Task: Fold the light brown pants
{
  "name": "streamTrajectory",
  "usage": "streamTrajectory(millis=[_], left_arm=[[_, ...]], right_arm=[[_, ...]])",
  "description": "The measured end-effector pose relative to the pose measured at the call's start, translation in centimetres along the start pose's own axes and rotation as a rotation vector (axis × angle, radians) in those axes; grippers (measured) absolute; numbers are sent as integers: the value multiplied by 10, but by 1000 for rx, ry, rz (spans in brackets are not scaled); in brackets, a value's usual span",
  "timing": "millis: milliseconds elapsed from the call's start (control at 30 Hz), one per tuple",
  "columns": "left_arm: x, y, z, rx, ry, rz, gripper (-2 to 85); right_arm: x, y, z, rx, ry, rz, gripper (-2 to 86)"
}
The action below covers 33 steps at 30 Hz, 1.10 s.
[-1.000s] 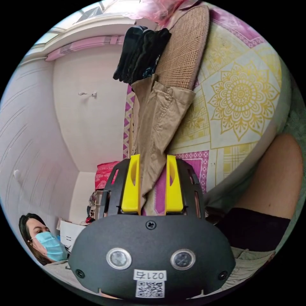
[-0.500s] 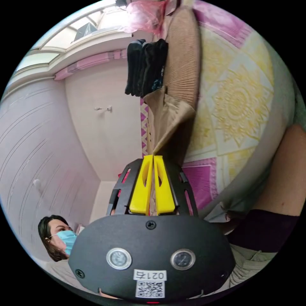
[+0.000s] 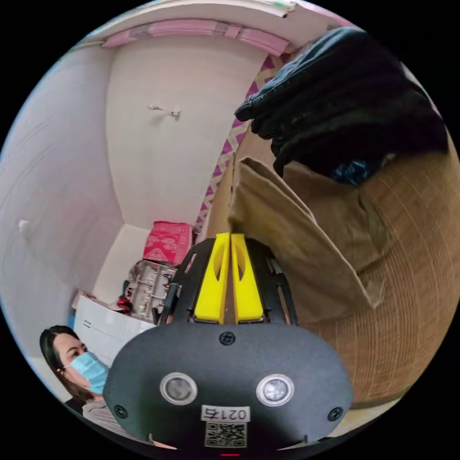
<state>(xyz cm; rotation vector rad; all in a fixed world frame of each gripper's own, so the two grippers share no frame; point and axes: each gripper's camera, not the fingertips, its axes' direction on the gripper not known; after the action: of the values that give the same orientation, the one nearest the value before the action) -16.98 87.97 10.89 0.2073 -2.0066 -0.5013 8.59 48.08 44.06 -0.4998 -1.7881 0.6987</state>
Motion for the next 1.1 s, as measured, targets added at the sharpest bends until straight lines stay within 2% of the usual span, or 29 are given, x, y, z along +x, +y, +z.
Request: streamTrajectory(millis=[133,300,367,500,600,667,733,767,800,900,967,1033,1100], left_arm=[[9,-101,111,-78,-79,-13,-9],[-29,-129,218,-143,-148,-81,-10],[-43,-122,228,-117,-90,-91,-9],[-68,-95,195,47,139,-95,-9],[-54,-69,164,120,264,-12,-9],[-24,-60,167,34,266,98,-10],[17,-44,207,-225,160,216,-10],[24,-40,222,-306,102,234,-10],[31,-29,247,-404,-34,261,-10],[25,-23,238,-328,7,203,-10],[27,-16,221,-246,12,175,-10],[37,1,207,-205,87,193,-10],[47,14,207,-220,86,232,-10]], right_arm=[[29,-69,81,-57,89,59,-6],[56,-99,138,-93,102,84,2],[51,-98,139,-84,37,36,27],[24,-80,118,-64,8,-54,64],[-9,-54,110,-110,161,-188,40],[-24,-30,132,-255,413,-306,8],[-28,-7,156,-348,639,-431,-2],[-39,7,156,-313,697,-524,-6],[-45,11,157,-311,723,-541,-6],[-73,24,156,-302,897,-562,-8],[-96,40,133,-155,990,-599,-7],[-109,50,114,-98,987,-625,-6],[-114,55,105,-137,925,-635,-5]])
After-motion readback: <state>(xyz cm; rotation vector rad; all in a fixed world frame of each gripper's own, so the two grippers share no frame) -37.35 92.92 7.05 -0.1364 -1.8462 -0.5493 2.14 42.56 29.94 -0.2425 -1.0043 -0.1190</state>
